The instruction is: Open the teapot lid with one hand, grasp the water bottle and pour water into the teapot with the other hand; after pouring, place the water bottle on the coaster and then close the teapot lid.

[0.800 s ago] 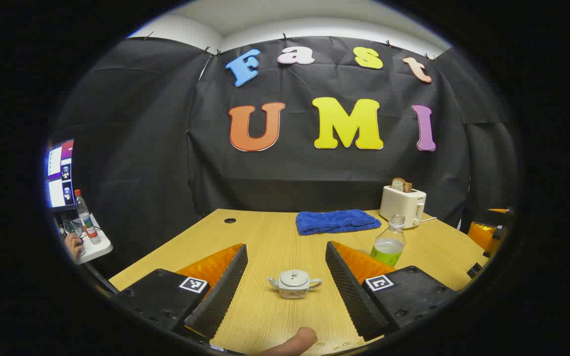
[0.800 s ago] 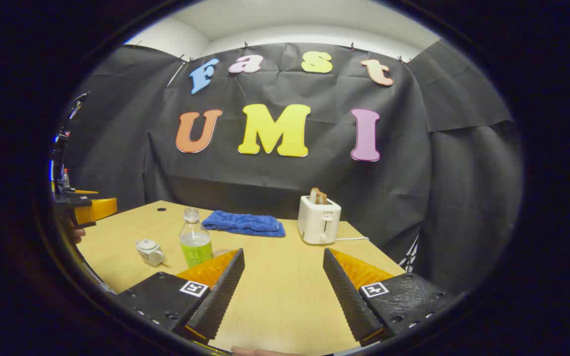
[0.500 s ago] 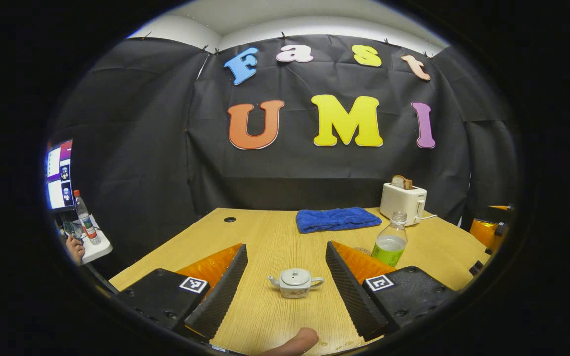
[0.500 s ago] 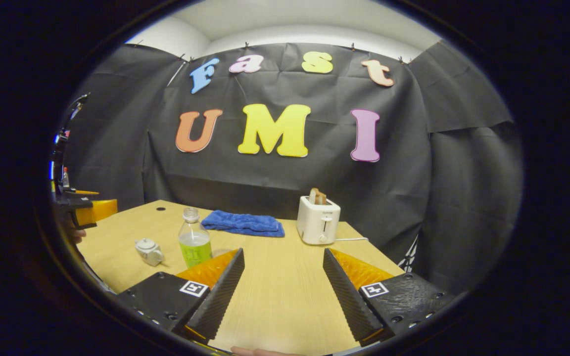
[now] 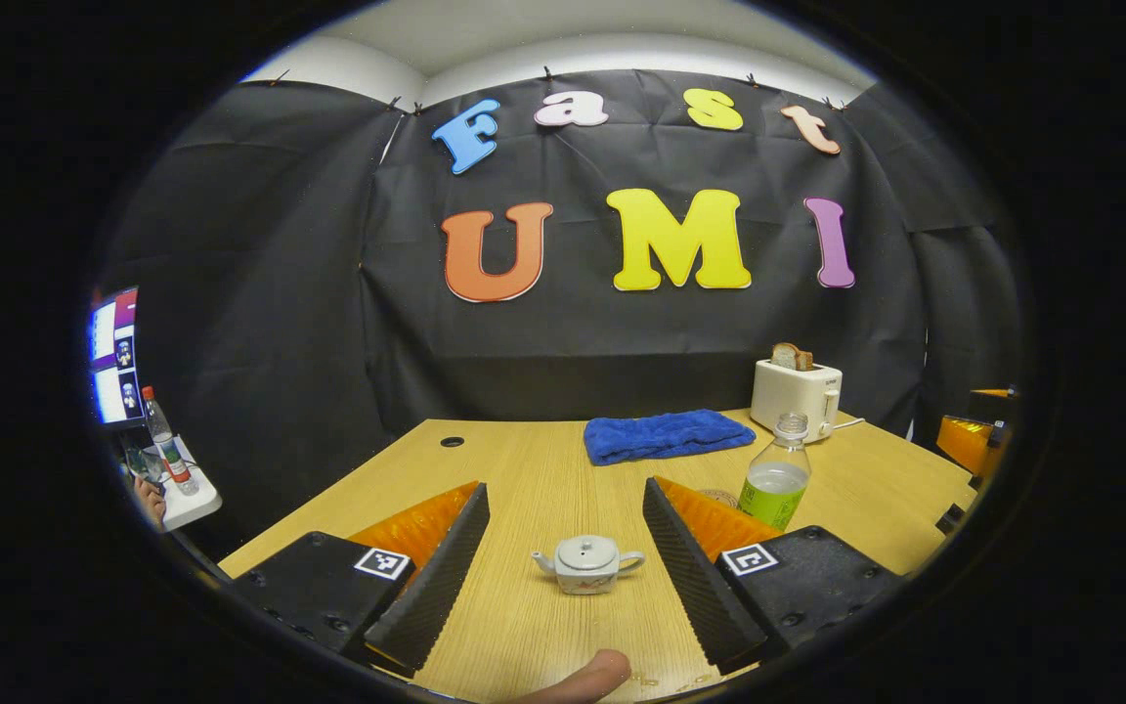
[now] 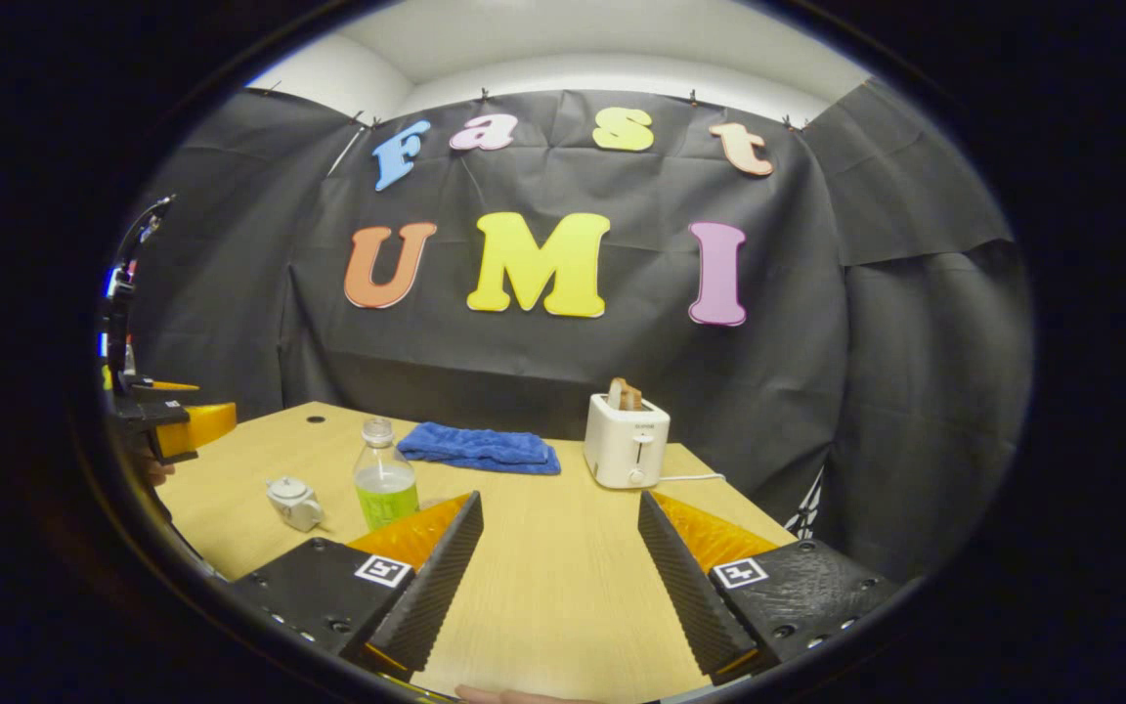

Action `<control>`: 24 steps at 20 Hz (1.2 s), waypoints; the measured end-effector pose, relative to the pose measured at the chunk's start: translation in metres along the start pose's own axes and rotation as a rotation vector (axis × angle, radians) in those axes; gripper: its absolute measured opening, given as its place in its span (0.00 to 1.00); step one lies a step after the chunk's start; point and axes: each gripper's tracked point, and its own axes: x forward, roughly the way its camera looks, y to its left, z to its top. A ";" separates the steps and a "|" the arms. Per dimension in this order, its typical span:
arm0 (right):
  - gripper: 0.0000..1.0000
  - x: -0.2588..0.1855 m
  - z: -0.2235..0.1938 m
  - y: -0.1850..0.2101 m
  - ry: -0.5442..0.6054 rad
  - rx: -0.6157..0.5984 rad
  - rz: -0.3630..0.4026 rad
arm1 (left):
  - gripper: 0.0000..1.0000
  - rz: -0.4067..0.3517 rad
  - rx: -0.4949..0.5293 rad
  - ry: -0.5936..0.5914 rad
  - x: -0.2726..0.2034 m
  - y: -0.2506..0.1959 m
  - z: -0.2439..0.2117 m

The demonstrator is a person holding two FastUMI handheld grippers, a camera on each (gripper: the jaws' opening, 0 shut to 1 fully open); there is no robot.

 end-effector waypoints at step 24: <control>0.96 0.026 -0.040 0.027 0.090 -0.014 0.035 | 0.89 -0.054 -0.027 0.157 0.096 -0.012 -0.109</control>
